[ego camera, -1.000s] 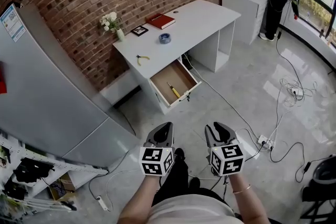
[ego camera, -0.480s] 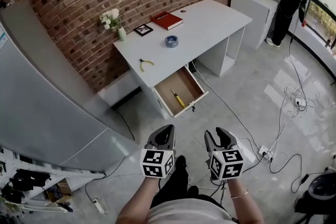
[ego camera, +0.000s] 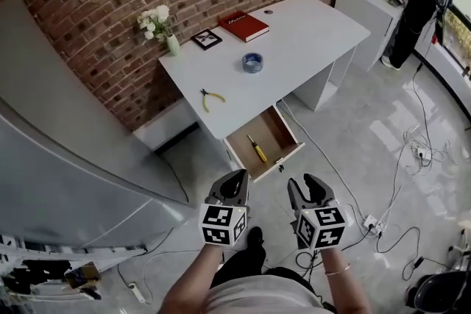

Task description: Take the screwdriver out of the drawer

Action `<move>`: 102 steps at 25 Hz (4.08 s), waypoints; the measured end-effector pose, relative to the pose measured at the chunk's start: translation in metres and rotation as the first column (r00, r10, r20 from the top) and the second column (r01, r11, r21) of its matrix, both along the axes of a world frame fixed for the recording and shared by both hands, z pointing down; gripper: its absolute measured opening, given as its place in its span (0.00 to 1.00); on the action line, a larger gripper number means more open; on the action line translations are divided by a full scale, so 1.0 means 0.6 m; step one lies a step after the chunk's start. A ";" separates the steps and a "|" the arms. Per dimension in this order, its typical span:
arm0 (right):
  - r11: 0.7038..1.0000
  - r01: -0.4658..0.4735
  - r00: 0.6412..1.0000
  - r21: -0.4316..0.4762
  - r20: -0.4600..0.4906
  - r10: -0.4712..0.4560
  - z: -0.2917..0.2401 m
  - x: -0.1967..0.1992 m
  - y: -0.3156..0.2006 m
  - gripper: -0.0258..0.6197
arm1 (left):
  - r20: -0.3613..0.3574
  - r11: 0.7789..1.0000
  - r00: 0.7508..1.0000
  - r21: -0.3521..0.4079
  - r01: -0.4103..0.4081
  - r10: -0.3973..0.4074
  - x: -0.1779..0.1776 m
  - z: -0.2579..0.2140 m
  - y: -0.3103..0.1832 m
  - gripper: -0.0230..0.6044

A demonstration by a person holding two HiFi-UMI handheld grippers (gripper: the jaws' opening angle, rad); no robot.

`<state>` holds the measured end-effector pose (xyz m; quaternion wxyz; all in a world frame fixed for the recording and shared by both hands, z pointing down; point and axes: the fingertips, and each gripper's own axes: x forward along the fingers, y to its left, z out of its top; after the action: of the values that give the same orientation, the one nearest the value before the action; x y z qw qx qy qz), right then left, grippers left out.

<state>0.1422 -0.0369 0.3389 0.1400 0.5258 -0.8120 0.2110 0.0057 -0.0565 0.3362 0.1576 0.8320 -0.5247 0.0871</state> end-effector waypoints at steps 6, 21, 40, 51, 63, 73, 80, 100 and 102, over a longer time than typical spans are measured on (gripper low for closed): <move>1.000 0.005 1.000 -0.008 0.002 -0.005 0.002 -0.031 -0.050 0.28 | -0.017 1.000 1.000 -0.009 -0.002 0.002 -0.024 0.008 -0.051 0.02; 0.992 0.076 0.997 -0.099 -0.017 -0.078 0.064 -0.054 -0.118 0.28 | -0.035 0.996 0.998 -0.078 0.049 -0.051 -0.035 0.061 -0.106 0.02; 0.919 0.307 0.941 -0.247 -0.066 -0.332 0.216 -0.102 -0.225 0.28 | -0.015 0.942 0.957 -0.182 0.282 -0.289 -0.057 0.168 -0.134 0.02; 0.853 0.388 0.893 -0.348 -0.088 -0.441 0.334 -0.133 -0.273 0.28 | -0.002 0.892 0.917 -0.234 0.388 -0.399 -0.080 0.249 -0.128 0.02; 0.806 0.429 0.844 -0.407 -0.138 -0.518 0.444 -0.172 -0.326 0.28 | 0.005 0.842 0.877 -0.278 0.462 -0.480 -0.097 0.335 -0.134 0.02; 0.779 0.411 0.818 -0.473 -0.187 -0.545 0.526 -0.185 -0.360 0.28 | 0.019 0.823 0.863 -0.290 0.488 -0.505 -0.118 0.380 -0.137 0.02; 0.769 0.407 0.789 -0.492 -0.235 -0.568 0.568 -0.191 -0.379 0.28 | 0.006 0.806 0.844 -0.293 0.514 -0.536 -0.129 0.393 -0.145 0.02; 0.769 0.357 0.760 -0.531 -0.313 -0.570 0.656 -0.195 -0.422 0.28 | 0.003 0.761 0.805 -0.323 0.562 -0.593 -0.144 0.434 -0.137 0.02; 0.772 0.348 0.758 -0.531 -0.325 -0.565 0.663 -0.198 -0.428 0.28 | 0.005 0.760 0.802 -0.318 0.567 -0.597 -0.151 0.433 -0.139 0.02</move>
<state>0.0233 -0.2939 0.7369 0.4944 0.2940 -0.7897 0.2133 -0.0852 -0.1401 0.5960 0.3280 0.5964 -0.7289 0.0731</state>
